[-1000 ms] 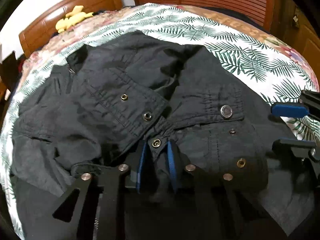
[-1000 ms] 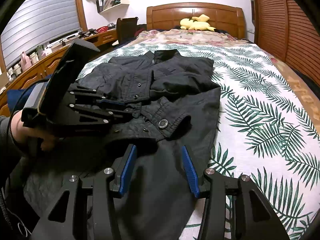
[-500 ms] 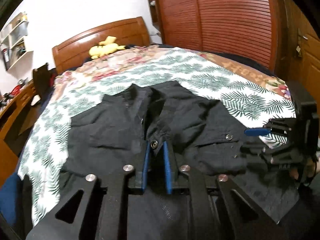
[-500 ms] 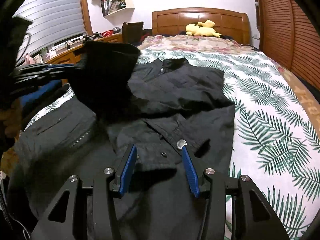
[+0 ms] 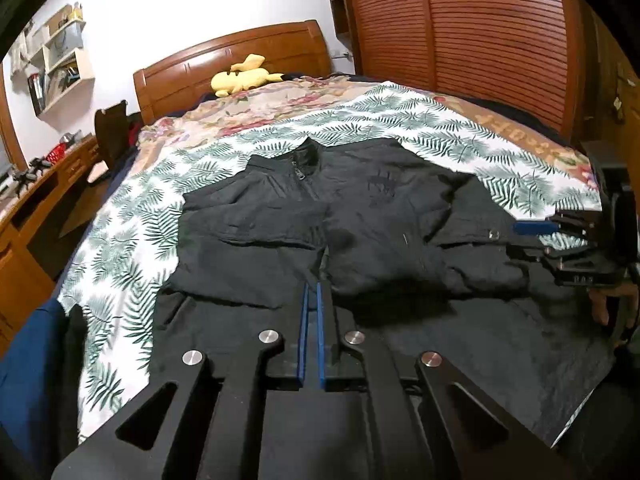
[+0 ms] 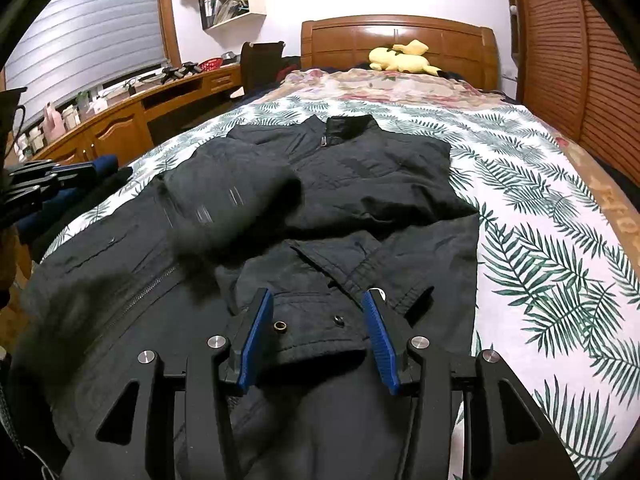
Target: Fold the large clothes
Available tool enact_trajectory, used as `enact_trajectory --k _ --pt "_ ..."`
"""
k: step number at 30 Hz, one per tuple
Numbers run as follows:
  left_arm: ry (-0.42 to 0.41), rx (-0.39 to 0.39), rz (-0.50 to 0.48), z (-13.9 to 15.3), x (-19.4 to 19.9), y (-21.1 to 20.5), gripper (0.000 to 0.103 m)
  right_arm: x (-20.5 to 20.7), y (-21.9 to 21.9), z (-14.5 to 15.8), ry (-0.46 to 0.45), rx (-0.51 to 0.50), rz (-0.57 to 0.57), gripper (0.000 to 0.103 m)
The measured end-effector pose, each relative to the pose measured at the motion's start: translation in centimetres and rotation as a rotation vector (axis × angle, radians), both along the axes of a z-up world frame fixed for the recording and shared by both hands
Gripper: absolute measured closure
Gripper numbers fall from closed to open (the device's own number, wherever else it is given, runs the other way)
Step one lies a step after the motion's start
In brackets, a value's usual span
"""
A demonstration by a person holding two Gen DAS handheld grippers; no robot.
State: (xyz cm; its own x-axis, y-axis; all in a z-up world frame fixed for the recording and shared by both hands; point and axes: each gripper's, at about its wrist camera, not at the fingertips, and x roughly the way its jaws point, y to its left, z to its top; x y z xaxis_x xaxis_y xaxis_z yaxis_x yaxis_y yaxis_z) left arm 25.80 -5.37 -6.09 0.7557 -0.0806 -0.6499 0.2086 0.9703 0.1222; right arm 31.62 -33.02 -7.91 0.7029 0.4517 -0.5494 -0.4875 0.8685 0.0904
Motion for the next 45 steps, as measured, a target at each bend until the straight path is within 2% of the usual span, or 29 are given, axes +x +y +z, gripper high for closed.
enact_trajectory --k 2,3,4,7,14,17,21,23,27,29,30,36,41,45 --pt "0.01 -0.017 -0.018 0.1 0.9 -0.5 0.076 0.0 -0.4 0.0 0.0 0.002 -0.007 0.054" --pt "0.009 -0.024 -0.028 0.2 1.3 -0.9 0.061 0.0 -0.7 0.0 -0.001 0.002 -0.01 0.054" --pt "0.007 -0.033 -0.043 0.2 1.8 -1.5 0.05 -0.2 -0.9 0.0 -0.001 0.004 -0.01 0.054" --pt "0.003 -0.042 -0.073 -0.2 3.0 -3.6 0.04 -0.8 -1.5 0.1 -0.004 0.003 -0.007 0.054" --pt "0.046 -0.034 -0.142 -1.9 6.5 -10.1 0.039 -1.5 -3.1 0.4 -0.006 0.022 -0.001 0.054" --pt "0.085 -0.019 -0.111 -3.0 9.1 -12.0 0.039 -1.7 -3.6 0.7 -0.011 0.035 -0.005 0.054" --pt "0.119 0.066 -0.032 -4.9 12.1 -12.9 0.039 -1.9 -3.9 0.7 0.001 0.052 -0.001 0.054" --pt "0.14 0.108 0.017 -6.1 13.4 -12.9 0.041 -1.9 -3.9 0.6 0.003 0.053 0.005 0.054" --pt "0.16 0.171 0.042 -7.4 13.8 -12.4 0.084 -1.6 -3.8 0.5 0.009 0.052 0.013 0.054" --pt "0.14 0.166 0.029 -6.9 12.9 -11.5 0.089 -1.4 -3.7 0.5 0.015 0.057 0.011 0.054" --pt "0.128 0.164 0.028 -6.6 12.4 -11.1 0.097 -1.2 -3.7 0.5 0.015 0.059 0.009 0.054" --pt "0.027 0.114 0.006 -1.9 7.8 -8.3 0.097 -1.0 -2.9 0.6 0.01 0.066 0.017 0.054" --pt "-0.047 0.061 -0.029 2.7 2.1 -5.0 0.098 -0.9 -1.9 0.2 0.008 0.052 0.024 0.054" --pt "-0.075 0.052 -0.031 4.4 -1.0 -2.6 0.1 -0.7 -1.3 0.0 0.009 0.041 0.02 0.054"
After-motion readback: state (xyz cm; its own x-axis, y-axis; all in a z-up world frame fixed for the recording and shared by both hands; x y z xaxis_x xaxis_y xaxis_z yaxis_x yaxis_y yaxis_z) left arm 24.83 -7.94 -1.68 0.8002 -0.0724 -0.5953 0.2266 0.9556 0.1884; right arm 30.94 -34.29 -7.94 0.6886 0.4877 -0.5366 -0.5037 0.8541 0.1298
